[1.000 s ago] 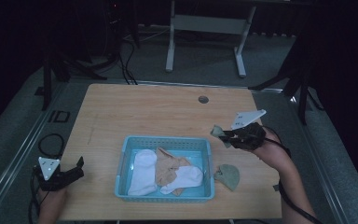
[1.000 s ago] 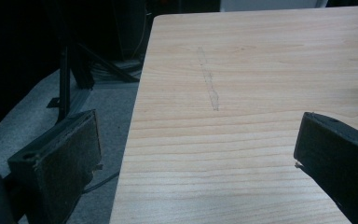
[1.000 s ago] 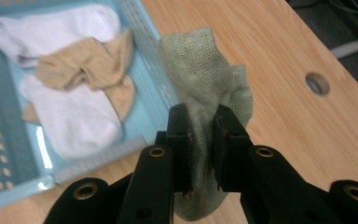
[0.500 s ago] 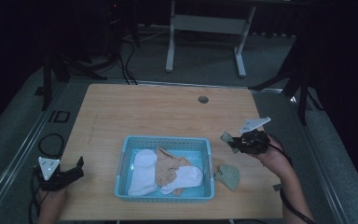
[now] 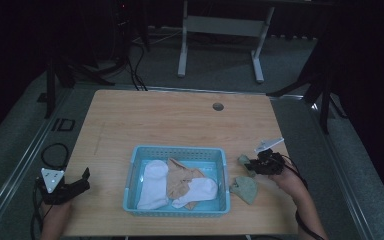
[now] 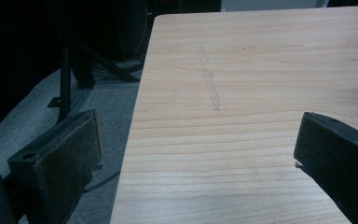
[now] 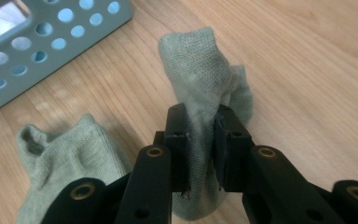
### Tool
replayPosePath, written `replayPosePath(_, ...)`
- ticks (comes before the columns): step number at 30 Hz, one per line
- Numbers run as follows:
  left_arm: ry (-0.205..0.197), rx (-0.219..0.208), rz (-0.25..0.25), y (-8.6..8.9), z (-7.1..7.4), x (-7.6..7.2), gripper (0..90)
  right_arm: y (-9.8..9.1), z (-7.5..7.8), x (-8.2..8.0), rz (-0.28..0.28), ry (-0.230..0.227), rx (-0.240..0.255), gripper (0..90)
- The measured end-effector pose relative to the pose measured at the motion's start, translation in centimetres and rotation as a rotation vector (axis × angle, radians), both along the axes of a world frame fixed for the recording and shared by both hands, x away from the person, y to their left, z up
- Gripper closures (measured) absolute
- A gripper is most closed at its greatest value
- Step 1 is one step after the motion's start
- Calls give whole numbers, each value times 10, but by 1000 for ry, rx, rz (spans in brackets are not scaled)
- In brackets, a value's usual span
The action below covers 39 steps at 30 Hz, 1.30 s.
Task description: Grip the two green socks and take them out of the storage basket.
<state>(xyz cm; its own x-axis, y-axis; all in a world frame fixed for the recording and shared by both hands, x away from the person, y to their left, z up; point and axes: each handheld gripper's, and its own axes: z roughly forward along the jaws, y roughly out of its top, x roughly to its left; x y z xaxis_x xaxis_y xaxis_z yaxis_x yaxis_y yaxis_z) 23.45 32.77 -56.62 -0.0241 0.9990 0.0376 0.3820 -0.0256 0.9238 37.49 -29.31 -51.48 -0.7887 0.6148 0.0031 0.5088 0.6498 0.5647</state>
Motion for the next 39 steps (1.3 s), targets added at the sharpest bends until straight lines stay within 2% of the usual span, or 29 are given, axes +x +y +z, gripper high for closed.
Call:
replayPosePath(2,-4,-3,4,0,0,0,4,1,-2,0,5,9,1,723)
replayPosePath(4,-4,0,3,0,0,0,3,1,-1,1,-5,16,10,641)
replayPosePath(7,-5,0,3,0,0,0,4,-1,3,-1,-28,-18,10,532)
replayPosePath(13,-4,-1,2,0,0,0,4,-16,12,-6,-108,-70,57,425)
replayPosePath(16,-5,0,3,0,0,0,4,-24,13,-10,-149,-87,71,409)
replayPosePath(18,-4,1,3,0,0,0,4,-32,13,-12,-181,-79,86,406)
replayPosePath(23,-4,0,3,0,0,0,4,-51,12,-17,-261,-101,127,333)
replayPosePath(26,-2,4,2,0,0,0,4,-59,10,-18,-285,-91,142,325)
replayPosePath(27,-2,4,2,0,0,0,4,-65,9,-20,-322,-103,158,313)
replayPosePath(30,-4,4,3,0,0,0,4,-75,5,-22,-370,-130,167,304)
replayPosePath(31,-4,5,3,0,0,0,4,-75,5,-22,-370,-130,167,304)
replayPosePath(32,-4,4,2,0,0,0,4,-82,1,-23,-396,-130,187,267)
replayPosePath(33,-4,4,2,0,0,0,4,-82,1,-23,-396,-130,187,267)
replayPosePath(34,-3,3,2,0,0,0,4,-86,-3,-25,-417,-143,196,174)
replayPosePath(35,-4,3,2,0,0,0,4,-87,-6,-26,-408,-142,197,128)
replayPosePath(39,-4,4,2,0,0,0,4,-90,-12,-29,-422,-142,203,132)
